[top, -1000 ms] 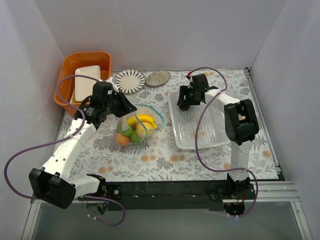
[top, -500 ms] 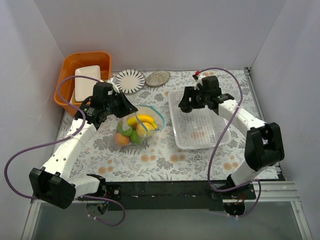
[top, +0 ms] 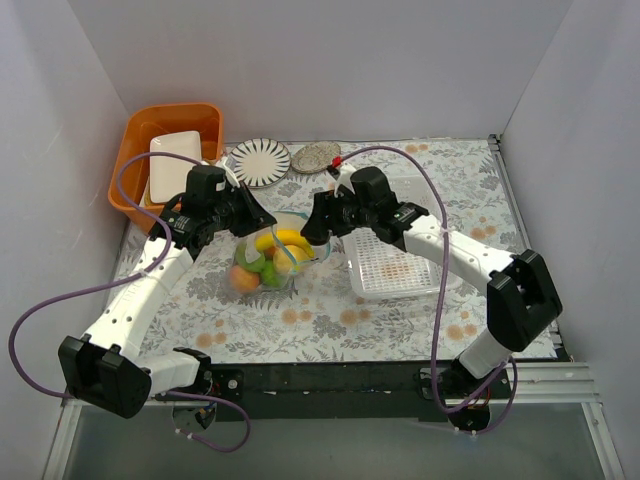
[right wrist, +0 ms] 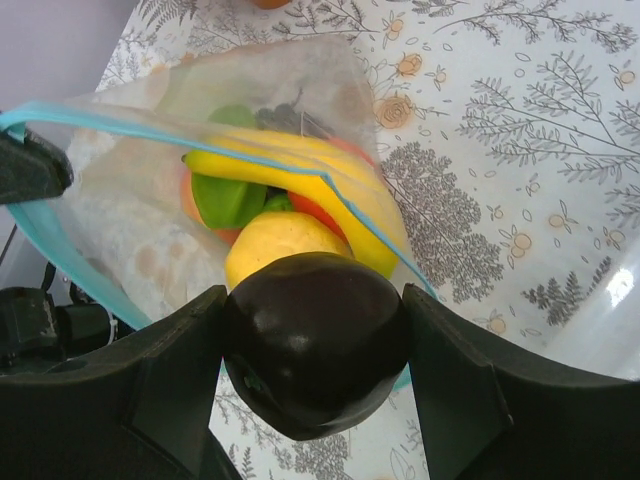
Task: Place the food in the zip-top bag and seal the zipper
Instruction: Place the fake fruit in the zipper food storage bag.
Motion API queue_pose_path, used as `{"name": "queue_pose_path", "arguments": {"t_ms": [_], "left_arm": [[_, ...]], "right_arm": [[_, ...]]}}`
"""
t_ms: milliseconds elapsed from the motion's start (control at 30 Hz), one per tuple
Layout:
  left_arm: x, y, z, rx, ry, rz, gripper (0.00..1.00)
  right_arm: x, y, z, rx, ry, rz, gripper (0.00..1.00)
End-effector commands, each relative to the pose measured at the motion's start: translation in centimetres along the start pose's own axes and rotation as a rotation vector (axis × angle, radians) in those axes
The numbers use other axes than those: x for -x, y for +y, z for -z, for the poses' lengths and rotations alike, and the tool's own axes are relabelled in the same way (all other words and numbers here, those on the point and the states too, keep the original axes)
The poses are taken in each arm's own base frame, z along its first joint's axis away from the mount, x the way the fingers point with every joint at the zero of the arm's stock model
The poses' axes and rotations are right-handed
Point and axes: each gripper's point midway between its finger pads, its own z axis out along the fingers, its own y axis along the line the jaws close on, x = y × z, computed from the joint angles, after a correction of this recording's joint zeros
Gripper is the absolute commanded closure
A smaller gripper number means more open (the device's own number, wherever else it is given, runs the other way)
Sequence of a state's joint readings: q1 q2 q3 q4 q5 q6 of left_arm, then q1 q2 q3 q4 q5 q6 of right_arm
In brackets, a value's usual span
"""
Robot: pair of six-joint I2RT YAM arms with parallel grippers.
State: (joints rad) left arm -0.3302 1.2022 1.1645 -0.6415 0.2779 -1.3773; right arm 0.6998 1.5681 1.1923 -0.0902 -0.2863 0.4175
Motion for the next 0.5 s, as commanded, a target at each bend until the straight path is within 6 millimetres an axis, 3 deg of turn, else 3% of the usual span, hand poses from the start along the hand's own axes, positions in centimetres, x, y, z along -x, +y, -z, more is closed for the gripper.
{"name": "queue_pose_path", "arguments": {"t_ms": [0, 200, 367, 400, 433, 467], "left_arm": [[0.2, -0.7, 1.0, -0.034, -0.024, -0.009, 1.0], [0.7, -1.6, 1.5, -0.058, -0.034, -0.006, 1.0], [1.6, -2.3, 2.0, -0.066, -0.068, -0.006, 1.0], [1.7, -2.2, 2.0, -0.058, -0.073, -0.005, 1.0], [1.8, -2.1, 2.1, -0.051, -0.077, -0.003, 1.0], [1.8, -2.1, 2.3, -0.046, -0.081, -0.002, 1.0]], "right_arm": [[3.0, 2.8, -1.6, 0.076, -0.067, 0.024, 0.64], [2.5, 5.4, -3.9, 0.144, -0.029, 0.039, 0.59], [2.6, 10.1, -5.5, 0.289, -0.017, 0.101, 0.52], [2.3, 10.5, -5.7, 0.3, -0.006, 0.106, 0.49], [2.1, 10.6, -5.8, 0.308, 0.01, 0.106, 0.37], [2.1, 10.7, -5.9, 0.313, 0.017, 0.117, 0.32]]}}
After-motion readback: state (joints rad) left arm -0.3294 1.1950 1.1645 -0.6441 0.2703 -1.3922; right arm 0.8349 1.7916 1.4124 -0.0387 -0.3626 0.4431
